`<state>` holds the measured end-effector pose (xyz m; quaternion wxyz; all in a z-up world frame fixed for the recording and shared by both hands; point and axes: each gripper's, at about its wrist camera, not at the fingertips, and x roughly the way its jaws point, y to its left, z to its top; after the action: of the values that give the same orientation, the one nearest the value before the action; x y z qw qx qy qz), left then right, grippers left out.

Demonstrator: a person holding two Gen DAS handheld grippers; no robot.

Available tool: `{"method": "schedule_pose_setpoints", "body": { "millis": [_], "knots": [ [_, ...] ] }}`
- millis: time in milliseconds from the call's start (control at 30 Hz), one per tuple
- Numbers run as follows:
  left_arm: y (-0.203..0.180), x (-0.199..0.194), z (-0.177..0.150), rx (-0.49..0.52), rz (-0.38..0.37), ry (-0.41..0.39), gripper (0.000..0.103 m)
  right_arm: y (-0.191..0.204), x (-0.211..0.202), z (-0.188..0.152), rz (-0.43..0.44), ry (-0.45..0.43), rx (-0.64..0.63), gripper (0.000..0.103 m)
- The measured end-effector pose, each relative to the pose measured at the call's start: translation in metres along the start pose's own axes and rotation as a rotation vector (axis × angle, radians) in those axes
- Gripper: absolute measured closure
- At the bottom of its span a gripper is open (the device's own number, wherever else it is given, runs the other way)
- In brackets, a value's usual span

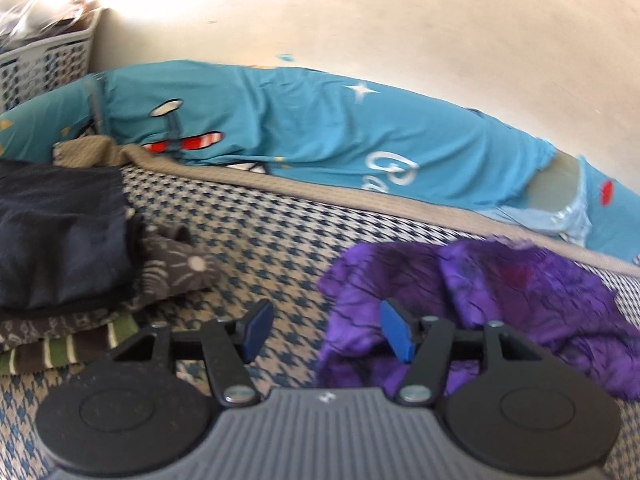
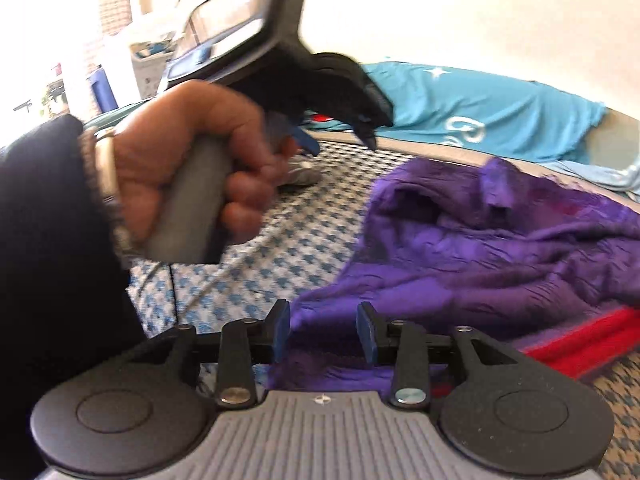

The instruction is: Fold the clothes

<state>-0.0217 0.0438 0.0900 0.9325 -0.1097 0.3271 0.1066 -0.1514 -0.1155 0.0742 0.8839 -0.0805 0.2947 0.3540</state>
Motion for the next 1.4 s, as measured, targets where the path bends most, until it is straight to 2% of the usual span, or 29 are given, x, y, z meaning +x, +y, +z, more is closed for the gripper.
{"method": "schedule_pose_setpoints", "body": {
  "millis": [67, 400, 633, 933, 1200, 1400],
  "knots": [
    [-0.008, -0.002, -0.004, 0.023, -0.023, 0.002, 0.031, -0.011, -0.006, -0.002, -0.025, -0.007, 0.011, 0.066],
    [-0.052, -0.002, -0.035, 0.16, -0.136, 0.054, 0.029, -0.092, -0.036, -0.003, -0.204, -0.001, 0.092, 0.064],
    [-0.083, 0.0, -0.051, 0.257, -0.189, 0.074, 0.025, -0.154, -0.057, 0.009, -0.325, -0.048, 0.152, 0.061],
    [-0.095, 0.02, -0.058, 0.235, -0.212, 0.148, 0.025, -0.204, -0.062, 0.03, -0.43, -0.116, 0.137, 0.055],
    [-0.1, 0.028, -0.062, 0.209, -0.235, 0.187, 0.023, -0.237, -0.032, 0.039, -0.477, -0.08, 0.1, 0.054],
    [-0.102, 0.033, -0.065, 0.201, -0.243, 0.211, 0.021, -0.256, -0.004, 0.041, -0.483, -0.014, 0.055, 0.05]
  ]
}}
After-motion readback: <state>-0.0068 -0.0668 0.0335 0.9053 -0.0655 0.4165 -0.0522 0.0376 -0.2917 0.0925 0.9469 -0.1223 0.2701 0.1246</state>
